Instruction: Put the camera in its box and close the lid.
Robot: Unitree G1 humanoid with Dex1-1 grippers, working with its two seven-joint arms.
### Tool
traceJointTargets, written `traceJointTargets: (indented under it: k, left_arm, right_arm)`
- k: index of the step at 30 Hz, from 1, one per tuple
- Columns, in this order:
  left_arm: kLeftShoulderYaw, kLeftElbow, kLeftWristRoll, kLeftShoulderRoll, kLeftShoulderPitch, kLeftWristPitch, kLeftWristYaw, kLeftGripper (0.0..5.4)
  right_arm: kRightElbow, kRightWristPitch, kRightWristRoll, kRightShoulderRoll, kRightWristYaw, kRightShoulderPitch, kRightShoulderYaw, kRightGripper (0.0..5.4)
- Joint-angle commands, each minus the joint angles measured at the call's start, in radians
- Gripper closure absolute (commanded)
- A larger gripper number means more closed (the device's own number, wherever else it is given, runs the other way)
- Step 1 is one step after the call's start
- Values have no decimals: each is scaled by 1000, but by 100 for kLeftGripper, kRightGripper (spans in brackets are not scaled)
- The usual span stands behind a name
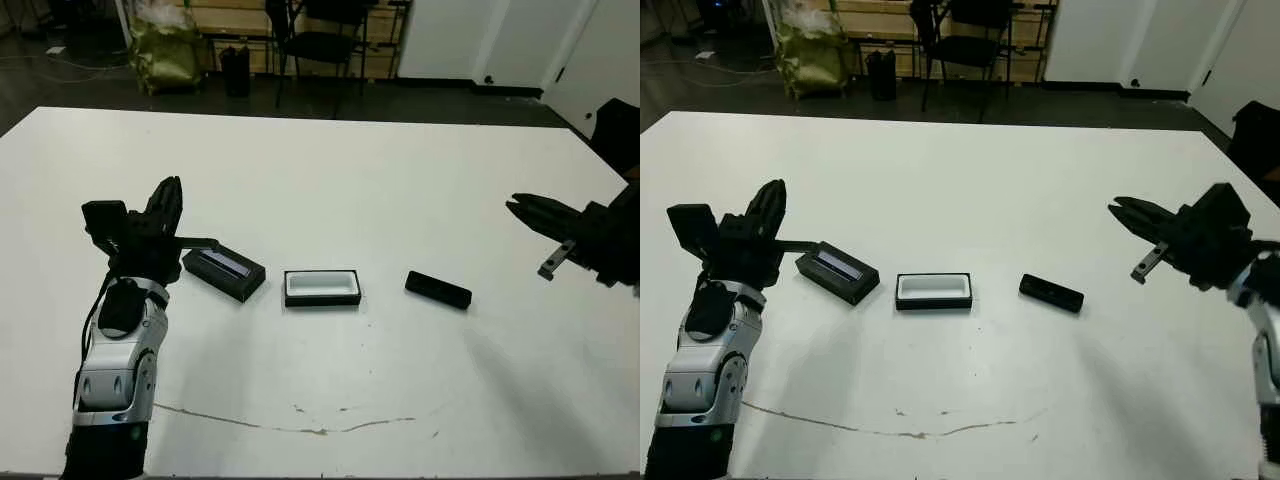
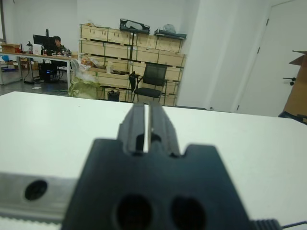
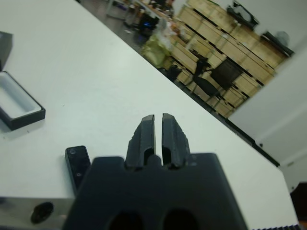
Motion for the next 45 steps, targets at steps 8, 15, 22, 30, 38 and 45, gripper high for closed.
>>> traceJointTargets:
  k: [8, 15, 22, 30, 38, 45]
  left_arm:
    - [23, 36, -17, 26, 1, 2, -38, 538]
    - [23, 23, -12, 41, -3, 31, -23, 540]
    - [25, 22, -19, 41, -4, 30, -25, 540]
    - [30, 23, -33, 45, -3, 37, -34, 540]
    - [33, 27, -27, 49, 2, 31, -36, 540]
    - [35, 33, -24, 49, 2, 27, -38, 540]
  right_arm:
    - [28, 28, 108, 47, -1, 109, 21, 539]
    - [255, -47, 63, -19, 124, 58, 82, 413]
    - [522, -274, 16, -34, 248, 4, 127, 260]
    - [800, -456, -46, -34, 283, -82, 163, 78]
    - [884, -517, -44, -23, 359, -150, 188, 3]
    - [810, -405, -31, -15, 374, -164, 204, 3]
